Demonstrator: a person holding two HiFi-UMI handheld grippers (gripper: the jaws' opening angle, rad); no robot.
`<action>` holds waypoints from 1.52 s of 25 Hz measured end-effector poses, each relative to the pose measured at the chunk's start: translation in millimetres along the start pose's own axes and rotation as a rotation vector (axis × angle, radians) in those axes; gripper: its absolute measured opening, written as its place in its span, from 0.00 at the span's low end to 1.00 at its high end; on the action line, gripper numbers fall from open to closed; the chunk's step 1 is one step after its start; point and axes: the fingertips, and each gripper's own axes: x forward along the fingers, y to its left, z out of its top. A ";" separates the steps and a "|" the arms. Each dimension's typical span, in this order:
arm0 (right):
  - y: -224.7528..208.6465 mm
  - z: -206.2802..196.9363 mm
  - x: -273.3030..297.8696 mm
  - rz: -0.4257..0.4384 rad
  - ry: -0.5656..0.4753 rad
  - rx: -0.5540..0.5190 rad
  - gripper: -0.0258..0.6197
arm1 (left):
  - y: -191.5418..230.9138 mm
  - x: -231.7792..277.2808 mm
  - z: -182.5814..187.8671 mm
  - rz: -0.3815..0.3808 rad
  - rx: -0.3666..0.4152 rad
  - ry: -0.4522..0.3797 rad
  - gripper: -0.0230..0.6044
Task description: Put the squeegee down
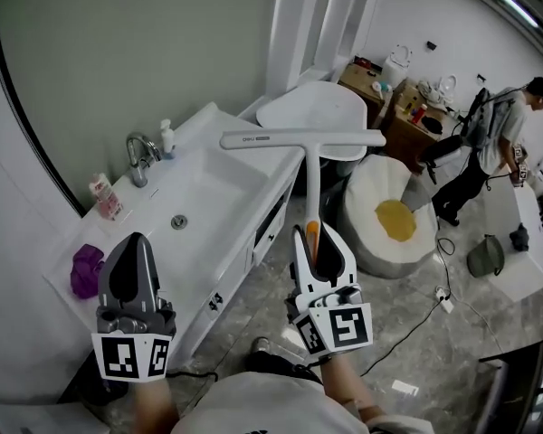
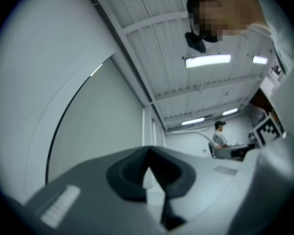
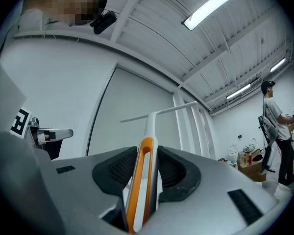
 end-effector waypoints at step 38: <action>-114.8 -83.3 238.6 0.055 0.094 0.072 0.24 | 34.6 256.9 -110.7 0.004 0.013 0.032 0.05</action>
